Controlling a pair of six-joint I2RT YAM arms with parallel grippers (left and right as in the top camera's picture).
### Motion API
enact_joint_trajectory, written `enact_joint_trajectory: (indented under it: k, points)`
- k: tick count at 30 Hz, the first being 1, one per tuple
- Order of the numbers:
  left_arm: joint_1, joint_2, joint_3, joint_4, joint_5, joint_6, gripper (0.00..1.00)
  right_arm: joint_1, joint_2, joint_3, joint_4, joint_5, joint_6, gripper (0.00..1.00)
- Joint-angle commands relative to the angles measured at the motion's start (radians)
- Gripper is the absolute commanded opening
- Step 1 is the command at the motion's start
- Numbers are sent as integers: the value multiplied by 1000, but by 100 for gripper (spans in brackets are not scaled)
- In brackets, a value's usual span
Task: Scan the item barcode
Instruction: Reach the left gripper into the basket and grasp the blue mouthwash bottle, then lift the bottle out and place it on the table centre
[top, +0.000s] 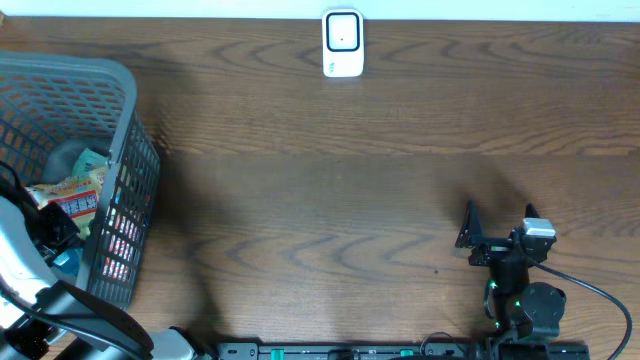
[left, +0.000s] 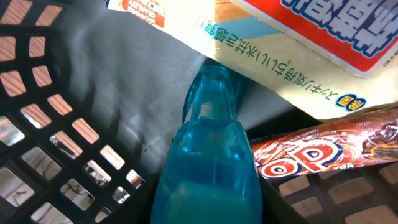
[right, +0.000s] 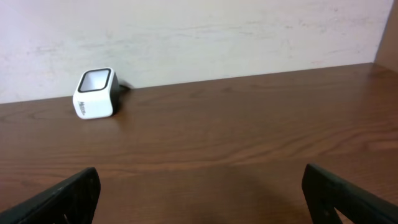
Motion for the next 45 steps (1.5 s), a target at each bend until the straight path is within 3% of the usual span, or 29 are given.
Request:
enact_joint_trajectory:
  k: [1,6,10,14,18,23,24,27,35,40,45]
  points:
    - [2,26,6,4,10,-29,29,8,-5,-1,-5,9,-6,99]
    - [1,6,108,-9,10,-64,27,8,-5,-1,-5,8,-6,99]
    - [1,-36,251,-11,17,-190,27,8,-5,-1,-5,9,-6,99]
    - [1,-100,385,17,118,-280,27,8,-5,-1,-5,9,-6,99]
    - [1,-189,458,97,299,-408,27,8,-5,-1,-4,8,-6,99]
    - [-35,-329,463,312,619,-591,27,8,-5,-1,-5,8,-7,99]
    - [-75,-370,463,383,697,-638,27,8,-5,-1,-5,8,-7,99]
    - [-181,-418,463,423,736,-688,27,8,-5,-1,-5,8,-6,99]
    - [-643,-412,428,386,712,-651,27,8,-5,-1,-5,9,-6,99]
    - [-932,-300,363,382,652,-522,27,8,-5,-1,-4,9,-6,99]
    - [-1118,-142,289,371,652,-384,27,8,-5,-1,-5,9,-6,99]
